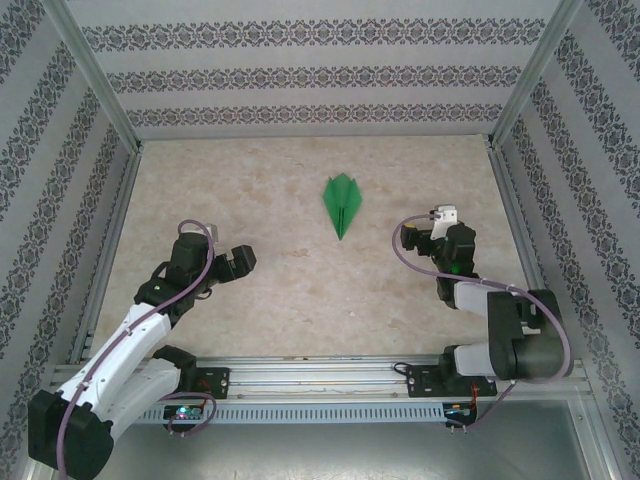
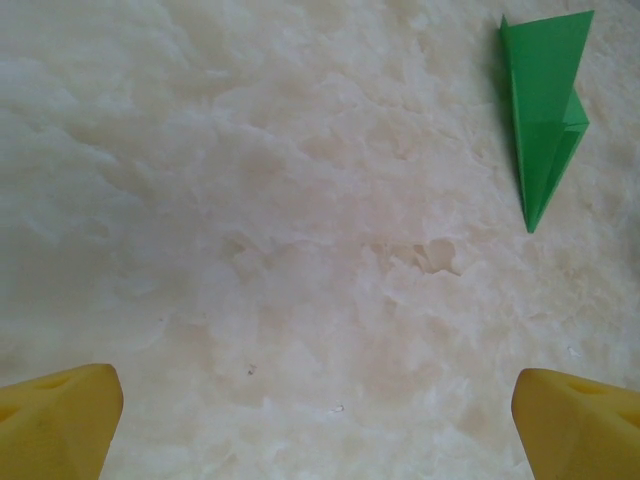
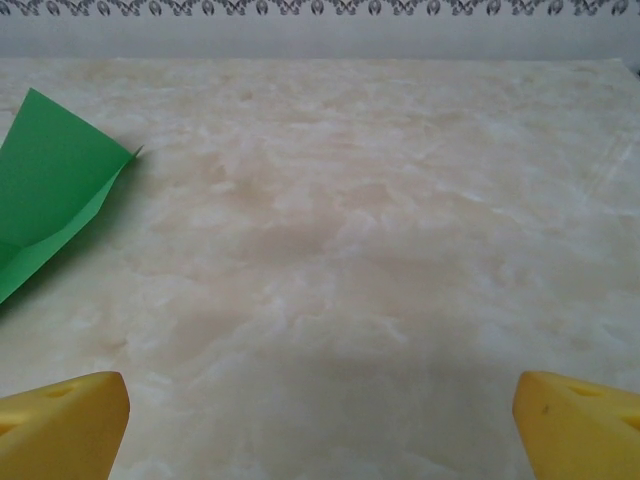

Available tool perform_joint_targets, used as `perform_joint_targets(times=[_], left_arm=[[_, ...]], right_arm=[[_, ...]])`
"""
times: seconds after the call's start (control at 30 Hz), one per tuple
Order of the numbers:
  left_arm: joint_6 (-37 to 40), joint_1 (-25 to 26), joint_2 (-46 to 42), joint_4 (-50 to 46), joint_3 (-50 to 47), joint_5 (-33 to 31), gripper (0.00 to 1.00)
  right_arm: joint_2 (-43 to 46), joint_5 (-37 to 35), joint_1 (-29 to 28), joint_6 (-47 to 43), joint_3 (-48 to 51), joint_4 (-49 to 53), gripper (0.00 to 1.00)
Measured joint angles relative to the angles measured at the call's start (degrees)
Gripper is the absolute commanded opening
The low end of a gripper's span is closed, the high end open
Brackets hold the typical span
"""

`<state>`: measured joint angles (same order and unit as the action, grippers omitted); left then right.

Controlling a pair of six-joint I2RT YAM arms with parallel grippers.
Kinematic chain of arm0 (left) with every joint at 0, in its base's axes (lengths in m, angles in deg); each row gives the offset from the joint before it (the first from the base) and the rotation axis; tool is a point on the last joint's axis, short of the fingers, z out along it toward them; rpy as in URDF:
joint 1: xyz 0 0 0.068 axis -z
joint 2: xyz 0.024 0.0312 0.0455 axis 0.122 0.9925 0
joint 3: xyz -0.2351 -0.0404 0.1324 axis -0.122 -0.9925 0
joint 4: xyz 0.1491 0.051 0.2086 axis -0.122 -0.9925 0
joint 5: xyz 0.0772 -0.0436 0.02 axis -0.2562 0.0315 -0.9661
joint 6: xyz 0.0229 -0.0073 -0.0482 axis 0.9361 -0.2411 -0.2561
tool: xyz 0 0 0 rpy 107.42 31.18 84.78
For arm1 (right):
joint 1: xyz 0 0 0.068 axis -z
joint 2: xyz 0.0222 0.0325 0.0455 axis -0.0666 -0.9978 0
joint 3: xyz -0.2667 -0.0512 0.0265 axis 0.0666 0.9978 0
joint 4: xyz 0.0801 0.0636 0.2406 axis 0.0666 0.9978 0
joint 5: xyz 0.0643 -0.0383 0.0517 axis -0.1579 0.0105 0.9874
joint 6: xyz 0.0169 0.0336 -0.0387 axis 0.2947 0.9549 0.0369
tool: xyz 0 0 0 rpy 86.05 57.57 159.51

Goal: Fold a paper plane with a square sheet of paper (fold left side to right side)

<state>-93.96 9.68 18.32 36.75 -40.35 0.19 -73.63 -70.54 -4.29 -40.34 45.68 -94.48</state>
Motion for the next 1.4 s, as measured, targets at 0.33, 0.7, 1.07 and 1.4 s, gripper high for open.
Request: perform_joint_targets(times=[0.33, 0.7, 1.07, 1.4], left_arm=[[2.3, -2.8, 3.3, 0.0, 0.6, -1.8, 1.00], [12.4, -7.2, 3.3, 6.5, -0.8, -11.1, 1.00], [24.2, -9.7, 8.2, 26.4, -9.4, -18.1, 1.00], [30.1, -12.6, 18.4, 43.6, -14.3, -14.8, 1.00]], right_arm=[[-7.4, 0.7, 0.0, -0.9, 1.2, -9.9, 0.98], [-7.8, -2.3, 0.7, 0.7, -2.3, -8.3, 0.98], [-7.8, -2.3, 0.7, 0.7, -2.3, -8.1, 0.98], [-7.8, -2.6, 0.7, 0.7, -2.3, -8.1, 0.98]])
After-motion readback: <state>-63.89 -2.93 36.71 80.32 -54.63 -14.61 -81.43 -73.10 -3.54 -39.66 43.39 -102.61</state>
